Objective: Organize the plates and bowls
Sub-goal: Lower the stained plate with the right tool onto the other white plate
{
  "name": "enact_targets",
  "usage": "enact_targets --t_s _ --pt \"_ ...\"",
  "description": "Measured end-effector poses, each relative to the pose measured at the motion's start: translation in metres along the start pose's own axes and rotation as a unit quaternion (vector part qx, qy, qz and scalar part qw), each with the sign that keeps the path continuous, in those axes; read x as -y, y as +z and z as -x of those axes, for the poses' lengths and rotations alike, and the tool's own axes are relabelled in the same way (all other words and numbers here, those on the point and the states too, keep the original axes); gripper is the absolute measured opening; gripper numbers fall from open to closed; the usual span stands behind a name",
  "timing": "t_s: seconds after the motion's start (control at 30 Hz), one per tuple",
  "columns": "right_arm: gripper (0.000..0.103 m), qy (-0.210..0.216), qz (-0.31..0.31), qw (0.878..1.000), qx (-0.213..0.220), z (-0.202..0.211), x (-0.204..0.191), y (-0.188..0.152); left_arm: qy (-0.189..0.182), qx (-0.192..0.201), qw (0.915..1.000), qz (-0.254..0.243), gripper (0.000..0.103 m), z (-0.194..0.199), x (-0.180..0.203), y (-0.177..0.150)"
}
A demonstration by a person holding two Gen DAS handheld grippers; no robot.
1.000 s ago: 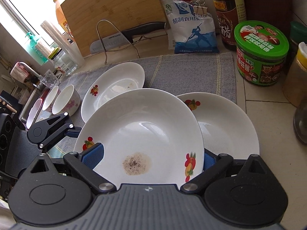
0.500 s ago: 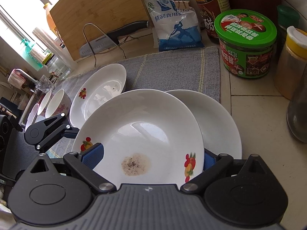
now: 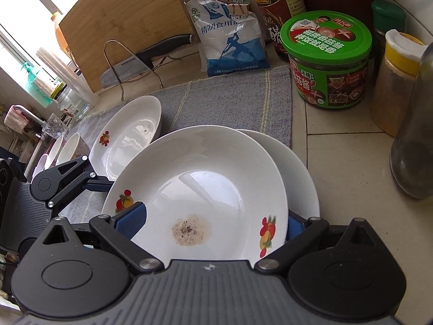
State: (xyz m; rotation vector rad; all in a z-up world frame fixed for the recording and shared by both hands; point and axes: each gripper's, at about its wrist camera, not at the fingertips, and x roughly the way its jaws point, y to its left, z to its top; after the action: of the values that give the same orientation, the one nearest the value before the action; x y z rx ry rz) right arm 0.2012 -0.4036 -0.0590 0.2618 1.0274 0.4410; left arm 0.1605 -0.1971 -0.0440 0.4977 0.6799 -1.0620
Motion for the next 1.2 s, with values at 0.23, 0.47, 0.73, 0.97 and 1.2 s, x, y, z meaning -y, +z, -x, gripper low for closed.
enact_targets --t_s 0.23,0.47,0.73,0.97,1.2 --pt "0.102 -0.006 -0.006 1.0 0.005 0.006 0.001 -0.003 -0.002 -0.001 1.0 -0.003 0.097 -0.002 -0.001 0.002" --pt "0.102 -0.018 -0.013 1.0 0.012 0.013 0.0 -0.009 0.0 0.002 1.0 -0.009 0.097 -0.005 -0.002 0.002" --pt "0.102 -0.036 -0.022 0.999 0.02 0.021 -0.001 -0.017 0.002 0.005 0.9999 -0.014 0.098 -0.005 -0.002 0.002" --pt "0.102 -0.05 -0.03 0.998 0.029 0.027 -0.005 -0.02 0.009 0.006 0.9999 -0.005 0.098 -0.002 -0.003 -0.002" --pt "0.102 -0.081 -0.033 0.996 0.023 0.026 -0.013 -0.019 0.047 0.013 0.9987 -0.015 0.098 0.013 0.004 -0.008"
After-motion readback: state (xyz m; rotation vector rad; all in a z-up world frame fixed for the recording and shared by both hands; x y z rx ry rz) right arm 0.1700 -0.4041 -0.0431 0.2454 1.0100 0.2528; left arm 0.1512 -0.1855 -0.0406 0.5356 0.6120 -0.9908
